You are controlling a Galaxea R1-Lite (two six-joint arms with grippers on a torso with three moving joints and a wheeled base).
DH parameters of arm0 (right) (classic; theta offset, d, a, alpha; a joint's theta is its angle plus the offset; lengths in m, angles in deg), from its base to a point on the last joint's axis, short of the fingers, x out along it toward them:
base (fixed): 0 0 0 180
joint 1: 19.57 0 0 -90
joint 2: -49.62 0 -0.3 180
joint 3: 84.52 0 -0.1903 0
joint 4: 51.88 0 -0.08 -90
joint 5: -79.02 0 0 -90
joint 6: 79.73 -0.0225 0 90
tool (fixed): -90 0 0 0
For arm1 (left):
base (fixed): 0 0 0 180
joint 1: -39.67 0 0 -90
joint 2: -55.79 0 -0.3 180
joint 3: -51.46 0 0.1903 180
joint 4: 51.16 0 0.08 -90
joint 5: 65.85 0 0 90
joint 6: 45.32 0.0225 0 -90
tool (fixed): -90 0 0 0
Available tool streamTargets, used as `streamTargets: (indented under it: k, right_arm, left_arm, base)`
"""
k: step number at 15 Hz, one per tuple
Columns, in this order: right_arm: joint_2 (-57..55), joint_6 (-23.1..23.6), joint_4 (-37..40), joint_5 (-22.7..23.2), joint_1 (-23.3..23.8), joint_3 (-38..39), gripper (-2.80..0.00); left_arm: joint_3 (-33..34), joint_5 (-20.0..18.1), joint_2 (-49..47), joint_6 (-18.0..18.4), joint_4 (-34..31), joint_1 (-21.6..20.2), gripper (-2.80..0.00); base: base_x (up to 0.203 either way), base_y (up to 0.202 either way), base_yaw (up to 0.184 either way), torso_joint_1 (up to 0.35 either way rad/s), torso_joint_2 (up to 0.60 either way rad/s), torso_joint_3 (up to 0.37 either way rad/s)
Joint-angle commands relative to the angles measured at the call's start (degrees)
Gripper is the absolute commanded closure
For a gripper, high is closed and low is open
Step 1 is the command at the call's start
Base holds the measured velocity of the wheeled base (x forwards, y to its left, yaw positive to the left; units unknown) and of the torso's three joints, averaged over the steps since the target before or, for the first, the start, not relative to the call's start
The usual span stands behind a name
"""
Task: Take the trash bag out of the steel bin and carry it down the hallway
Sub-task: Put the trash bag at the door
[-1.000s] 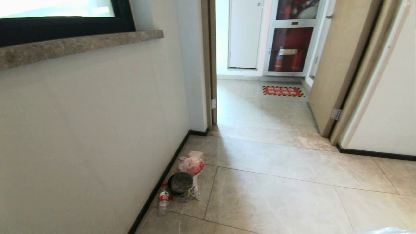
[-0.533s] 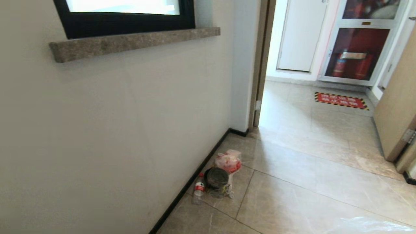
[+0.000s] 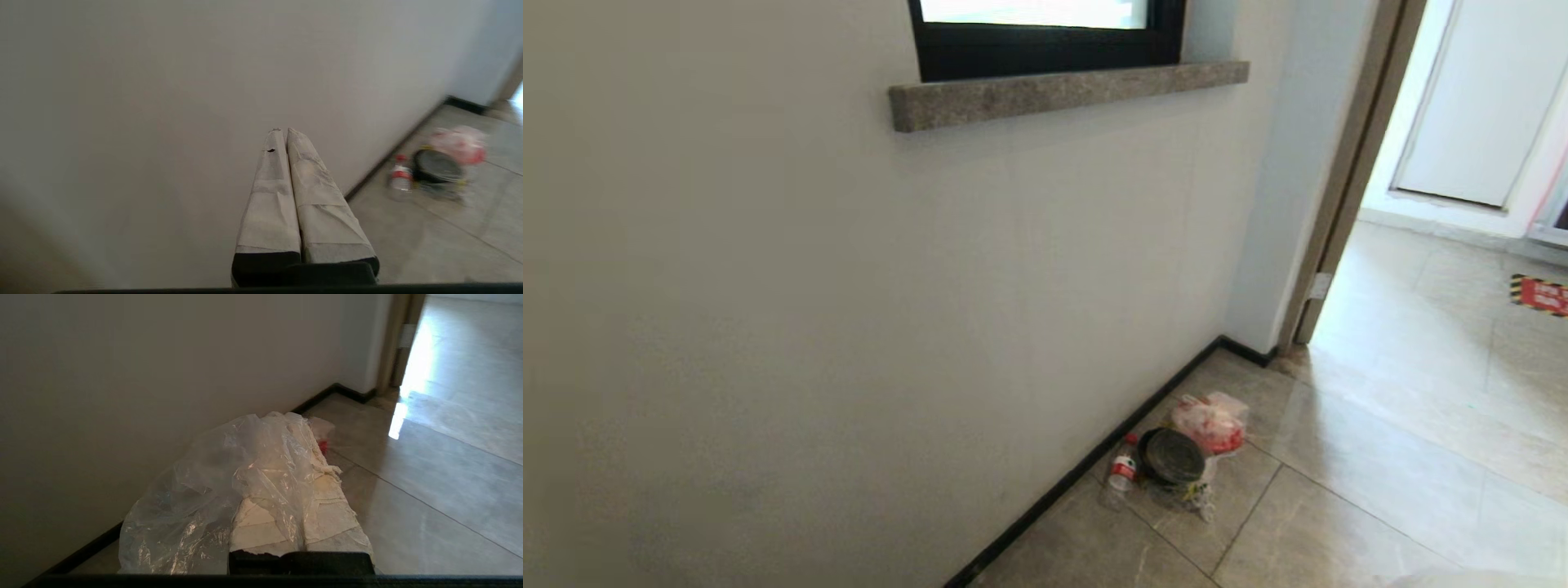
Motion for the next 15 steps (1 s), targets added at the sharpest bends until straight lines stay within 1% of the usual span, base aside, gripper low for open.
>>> streamTargets:
  k: [1,15]
  right_arm:
    - [0.0,0.0,0.0,0.0,0.0,0.1,0.00]
    - [0.0,-0.1,0.0,0.0,0.0,0.1,0.00]
  left_arm:
    - [0.1,0.0,0.0,0.0,0.0,0.0,0.00]
    - [0.2,0.0,0.0,0.0,0.0,0.0,0.00]
  base:
    - [0.000,-0.013,0.176,0.005,0.00,0.004]
    - [0.000,-0.009,0.173,0.002,0.00,0.003]
